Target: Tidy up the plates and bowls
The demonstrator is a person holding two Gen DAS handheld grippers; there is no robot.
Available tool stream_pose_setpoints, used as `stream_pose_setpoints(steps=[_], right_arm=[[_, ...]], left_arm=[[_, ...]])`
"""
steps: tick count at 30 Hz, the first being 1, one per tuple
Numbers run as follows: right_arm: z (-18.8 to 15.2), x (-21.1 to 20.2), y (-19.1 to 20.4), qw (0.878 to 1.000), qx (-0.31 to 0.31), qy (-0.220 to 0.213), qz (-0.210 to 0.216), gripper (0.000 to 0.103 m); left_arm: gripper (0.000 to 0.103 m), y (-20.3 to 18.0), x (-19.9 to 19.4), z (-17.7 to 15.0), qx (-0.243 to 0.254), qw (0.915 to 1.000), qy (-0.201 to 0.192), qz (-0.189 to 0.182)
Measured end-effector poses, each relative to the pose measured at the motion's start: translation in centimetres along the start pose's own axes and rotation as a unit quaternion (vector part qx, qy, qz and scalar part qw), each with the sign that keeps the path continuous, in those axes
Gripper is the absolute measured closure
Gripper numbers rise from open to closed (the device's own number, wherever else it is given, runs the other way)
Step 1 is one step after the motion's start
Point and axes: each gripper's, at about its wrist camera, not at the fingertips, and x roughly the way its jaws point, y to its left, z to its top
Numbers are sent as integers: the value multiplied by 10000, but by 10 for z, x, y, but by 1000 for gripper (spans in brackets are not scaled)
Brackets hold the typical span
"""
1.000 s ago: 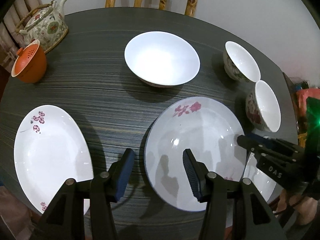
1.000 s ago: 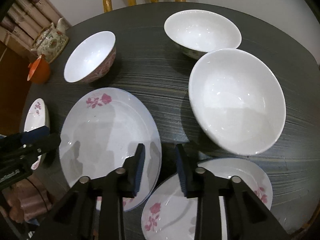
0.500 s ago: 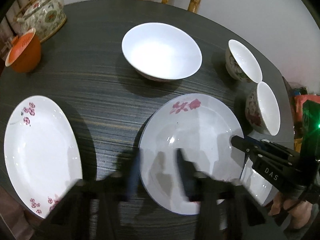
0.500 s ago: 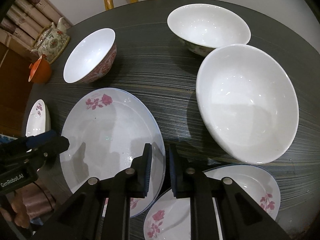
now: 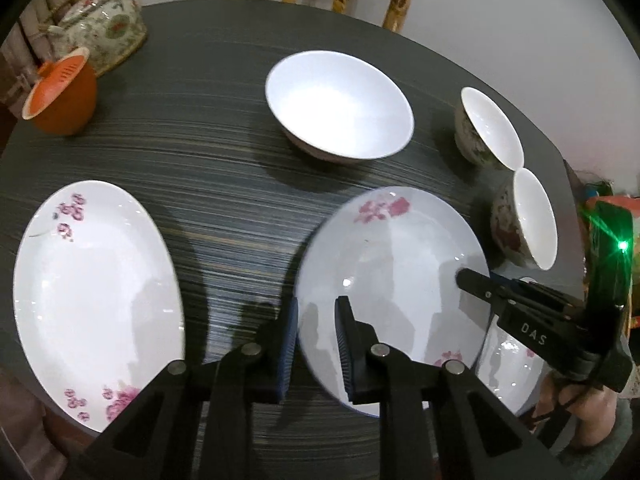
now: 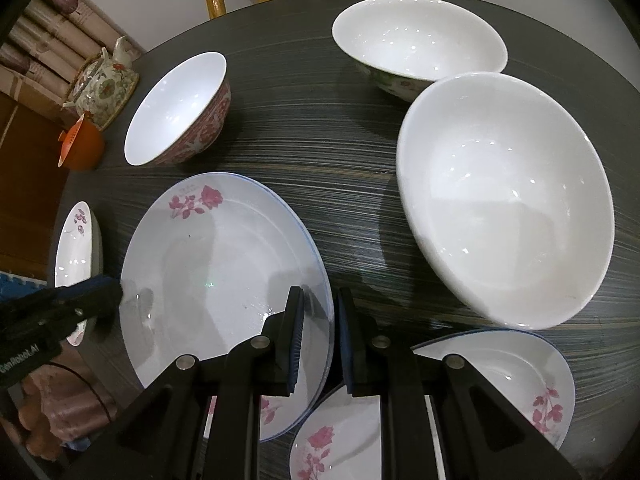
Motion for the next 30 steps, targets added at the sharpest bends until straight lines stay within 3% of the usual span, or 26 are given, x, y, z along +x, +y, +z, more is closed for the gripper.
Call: stream_pose_setpoints(steps=[13, 15, 30], right_arm=[[-3, 1, 4, 10000, -48, -2, -49, 88], [-3, 1, 5, 10000, -65, -16, -63, 87], [-9, -1, 9, 9997, 12, -133, -203, 87]], left_arm=[[85, -1, 32, 0, -159, 9996, 236, -24], [90, -3, 35, -1, -121, 9996, 249, -7], [94, -4, 33, -3, -17, 9999, 147, 66]])
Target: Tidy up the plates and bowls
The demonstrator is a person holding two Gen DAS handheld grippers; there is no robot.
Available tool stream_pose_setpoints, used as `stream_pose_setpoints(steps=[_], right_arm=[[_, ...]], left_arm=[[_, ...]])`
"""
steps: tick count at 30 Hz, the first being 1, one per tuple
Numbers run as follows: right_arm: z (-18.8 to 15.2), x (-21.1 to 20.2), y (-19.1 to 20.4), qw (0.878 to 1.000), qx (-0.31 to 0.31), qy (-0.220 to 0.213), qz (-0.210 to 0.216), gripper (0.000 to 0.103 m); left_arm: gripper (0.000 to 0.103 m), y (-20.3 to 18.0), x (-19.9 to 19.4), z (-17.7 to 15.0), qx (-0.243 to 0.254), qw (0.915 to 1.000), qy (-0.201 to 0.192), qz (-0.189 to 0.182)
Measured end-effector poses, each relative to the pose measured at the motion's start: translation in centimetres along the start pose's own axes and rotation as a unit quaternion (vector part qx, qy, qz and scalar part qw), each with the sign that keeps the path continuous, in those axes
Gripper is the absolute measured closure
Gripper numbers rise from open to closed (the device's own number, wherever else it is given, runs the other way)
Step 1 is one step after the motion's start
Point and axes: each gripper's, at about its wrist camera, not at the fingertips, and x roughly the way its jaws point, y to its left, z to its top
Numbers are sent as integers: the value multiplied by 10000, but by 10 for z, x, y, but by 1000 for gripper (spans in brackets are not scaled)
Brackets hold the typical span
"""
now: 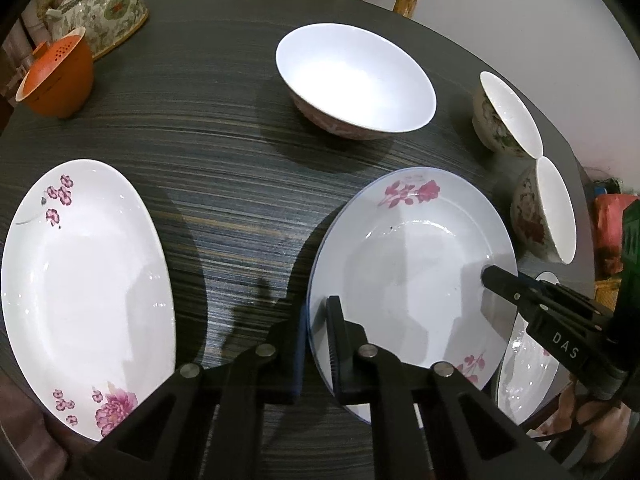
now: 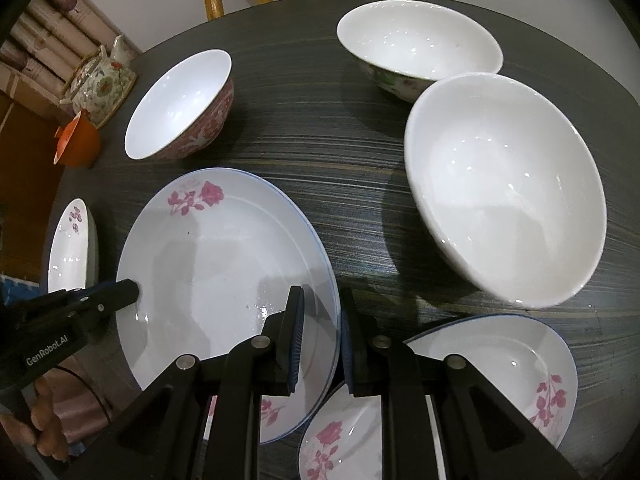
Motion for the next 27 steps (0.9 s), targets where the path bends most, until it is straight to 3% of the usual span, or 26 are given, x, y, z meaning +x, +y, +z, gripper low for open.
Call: stream_pose_setpoints(steps=[15, 27], right_arm=[[-1, -25, 11, 9999, -54, -130, -65, 87], [9, -37, 60, 9992, -335, -234, -46, 87]], left_arm=[[94, 6, -27, -4, 6, 9998, -204, -57], [93, 55, -64, -8, -281, 9984, -485, 23]])
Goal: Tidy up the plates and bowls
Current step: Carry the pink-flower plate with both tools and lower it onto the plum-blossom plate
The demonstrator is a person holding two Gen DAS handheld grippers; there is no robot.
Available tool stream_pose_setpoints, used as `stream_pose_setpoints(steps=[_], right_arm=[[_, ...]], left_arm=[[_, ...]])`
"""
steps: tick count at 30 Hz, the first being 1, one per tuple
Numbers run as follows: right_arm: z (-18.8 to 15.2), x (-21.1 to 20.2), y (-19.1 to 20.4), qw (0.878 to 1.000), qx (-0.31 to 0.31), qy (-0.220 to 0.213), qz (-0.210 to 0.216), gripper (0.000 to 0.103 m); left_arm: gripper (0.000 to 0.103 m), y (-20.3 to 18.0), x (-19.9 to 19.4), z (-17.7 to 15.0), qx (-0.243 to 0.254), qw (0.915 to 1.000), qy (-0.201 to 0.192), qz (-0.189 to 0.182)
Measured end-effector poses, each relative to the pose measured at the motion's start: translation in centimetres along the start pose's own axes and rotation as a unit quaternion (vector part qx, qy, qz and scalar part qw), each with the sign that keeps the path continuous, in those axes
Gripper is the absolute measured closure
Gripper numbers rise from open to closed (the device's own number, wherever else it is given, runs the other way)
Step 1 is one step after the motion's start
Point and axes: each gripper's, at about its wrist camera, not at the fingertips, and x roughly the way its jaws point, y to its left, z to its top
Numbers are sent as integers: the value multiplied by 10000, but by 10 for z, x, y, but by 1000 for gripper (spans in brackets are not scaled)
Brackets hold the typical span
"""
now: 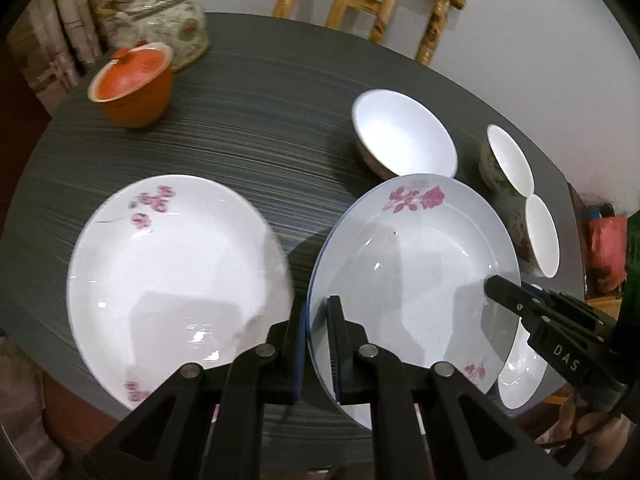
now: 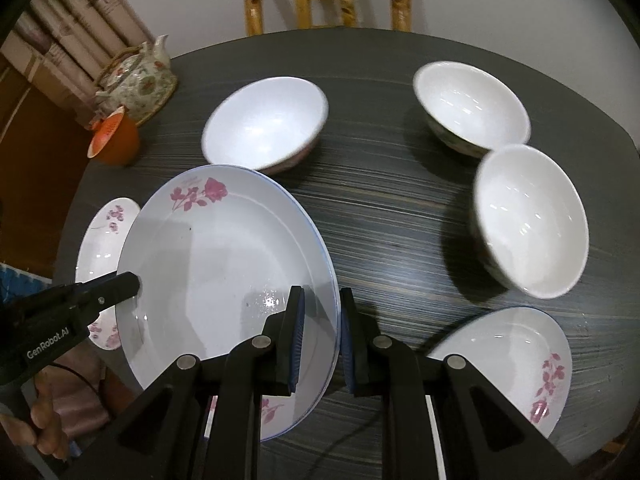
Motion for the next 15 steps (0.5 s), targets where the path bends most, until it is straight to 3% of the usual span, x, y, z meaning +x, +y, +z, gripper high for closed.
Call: stream_pose_setpoints(steps=[15], right_arm=[[19, 22, 106, 9986, -446, 101, 254, 87]], left_arm=[[93, 107, -30, -3, -528, 9978, -216, 348]])
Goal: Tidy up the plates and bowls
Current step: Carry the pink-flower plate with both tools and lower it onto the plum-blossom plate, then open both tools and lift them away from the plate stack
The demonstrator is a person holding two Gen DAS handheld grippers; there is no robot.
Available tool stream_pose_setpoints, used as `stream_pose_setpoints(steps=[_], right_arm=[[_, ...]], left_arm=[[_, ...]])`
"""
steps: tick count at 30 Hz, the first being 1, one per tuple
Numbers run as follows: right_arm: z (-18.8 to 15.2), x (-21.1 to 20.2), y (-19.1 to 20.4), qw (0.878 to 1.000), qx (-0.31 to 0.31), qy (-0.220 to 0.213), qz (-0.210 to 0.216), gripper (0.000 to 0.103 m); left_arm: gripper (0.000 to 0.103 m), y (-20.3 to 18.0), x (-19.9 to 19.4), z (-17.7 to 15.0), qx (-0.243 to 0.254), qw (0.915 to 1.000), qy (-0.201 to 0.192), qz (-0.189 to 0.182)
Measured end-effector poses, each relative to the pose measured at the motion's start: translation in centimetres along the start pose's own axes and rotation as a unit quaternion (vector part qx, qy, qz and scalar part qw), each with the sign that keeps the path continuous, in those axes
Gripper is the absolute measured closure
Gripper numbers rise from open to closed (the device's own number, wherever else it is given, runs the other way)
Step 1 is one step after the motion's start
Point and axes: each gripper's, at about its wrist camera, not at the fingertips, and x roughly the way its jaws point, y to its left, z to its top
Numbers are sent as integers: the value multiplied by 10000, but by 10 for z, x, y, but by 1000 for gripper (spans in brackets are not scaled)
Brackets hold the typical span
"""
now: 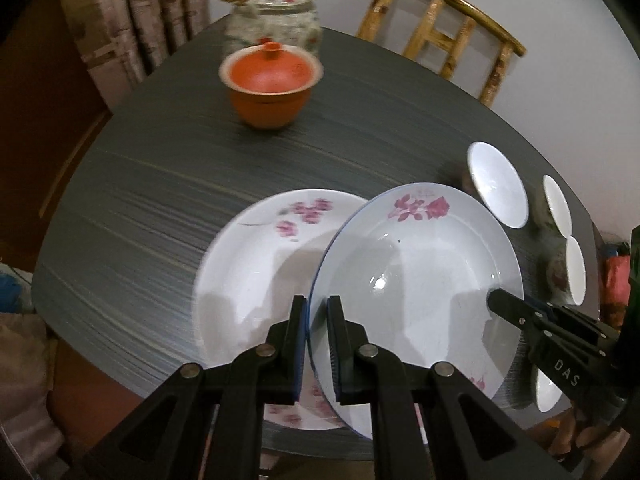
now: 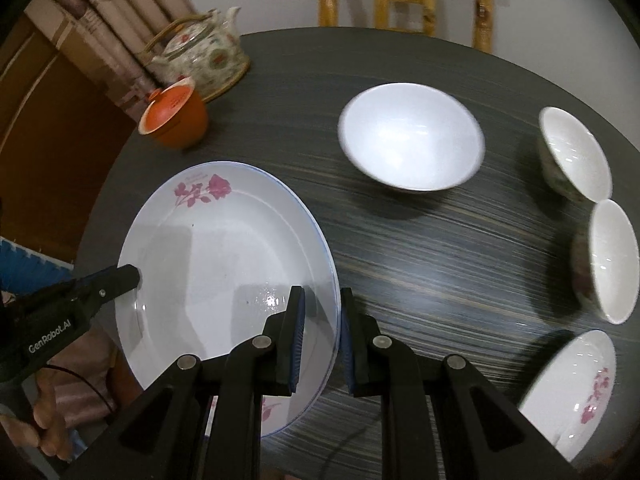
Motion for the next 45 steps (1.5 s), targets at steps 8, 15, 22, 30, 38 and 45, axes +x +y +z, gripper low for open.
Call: stream_pose_setpoints(steps=[8, 15, 22, 30, 38, 45], right_arm=[[1, 20, 35, 9998, -44, 131, 111, 88], [1, 36, 51, 9996, -59, 253, 91, 88], [-1, 43, 59, 9995, -61, 296, 17, 88], [2, 44, 67, 9995, -176, 261, -32, 87], [-1, 50, 68, 9993, -182, 325, 6, 86], [0, 51, 70, 9991, -252, 348, 0, 83]], left_arm=[[93, 40, 5, 0, -124, 9999, 70, 94], [93, 52, 17, 2, -177, 9997, 159, 113], [92, 58, 24, 0, -182, 9995, 225, 91], [94, 43, 20, 2, 109, 9999, 66, 100], [94, 40, 23, 1, 134, 9998, 80, 93], [94, 41, 20, -2, 199, 9995, -38, 260]])
